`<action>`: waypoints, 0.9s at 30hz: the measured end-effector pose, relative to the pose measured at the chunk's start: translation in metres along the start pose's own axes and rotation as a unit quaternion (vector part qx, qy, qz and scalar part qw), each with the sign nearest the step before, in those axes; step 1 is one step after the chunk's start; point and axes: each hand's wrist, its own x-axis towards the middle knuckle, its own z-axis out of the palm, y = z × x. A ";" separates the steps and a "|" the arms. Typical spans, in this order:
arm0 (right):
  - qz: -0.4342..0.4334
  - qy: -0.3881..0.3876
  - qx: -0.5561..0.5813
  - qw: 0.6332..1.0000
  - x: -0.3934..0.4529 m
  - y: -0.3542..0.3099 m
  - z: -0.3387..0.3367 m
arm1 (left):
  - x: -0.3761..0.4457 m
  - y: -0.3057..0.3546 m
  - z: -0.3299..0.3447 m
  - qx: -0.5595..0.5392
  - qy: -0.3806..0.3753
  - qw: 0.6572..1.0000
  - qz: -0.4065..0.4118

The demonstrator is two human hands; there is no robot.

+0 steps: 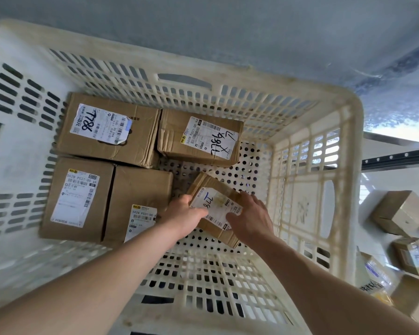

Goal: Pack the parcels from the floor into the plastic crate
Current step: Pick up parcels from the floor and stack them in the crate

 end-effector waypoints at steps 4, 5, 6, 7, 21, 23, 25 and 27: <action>0.019 -0.028 0.014 0.999 0.003 0.004 0.005 | 0.002 0.002 0.000 -0.069 0.008 0.997 0.026; 0.019 -0.038 0.015 0.999 0.001 0.004 0.004 | 0.001 0.004 -0.002 -0.079 0.018 0.996 0.040; 0.019 -0.051 0.025 0.998 0.000 0.004 0.004 | 0.002 0.007 -0.004 -0.085 0.033 0.994 0.060; 0.023 -0.069 0.049 0.996 -0.001 0.002 0.005 | 0.002 0.011 -0.007 -0.081 0.053 0.992 0.079; 0.069 -0.132 0.340 0.929 0.011 -0.042 0.032 | 0.010 0.010 -0.017 0.045 0.062 0.991 0.106; 0.063 -0.139 0.369 0.917 0.013 -0.046 0.030 | 0.015 0.016 -0.022 0.031 0.049 0.991 0.119; 0.065 -0.142 0.384 0.910 0.014 -0.049 0.029 | 0.019 0.021 -0.026 0.015 0.036 0.992 0.119; 0.066 -0.146 0.393 0.906 0.015 -0.049 0.029 | 0.021 0.022 -0.028 0.001 0.018 0.993 0.120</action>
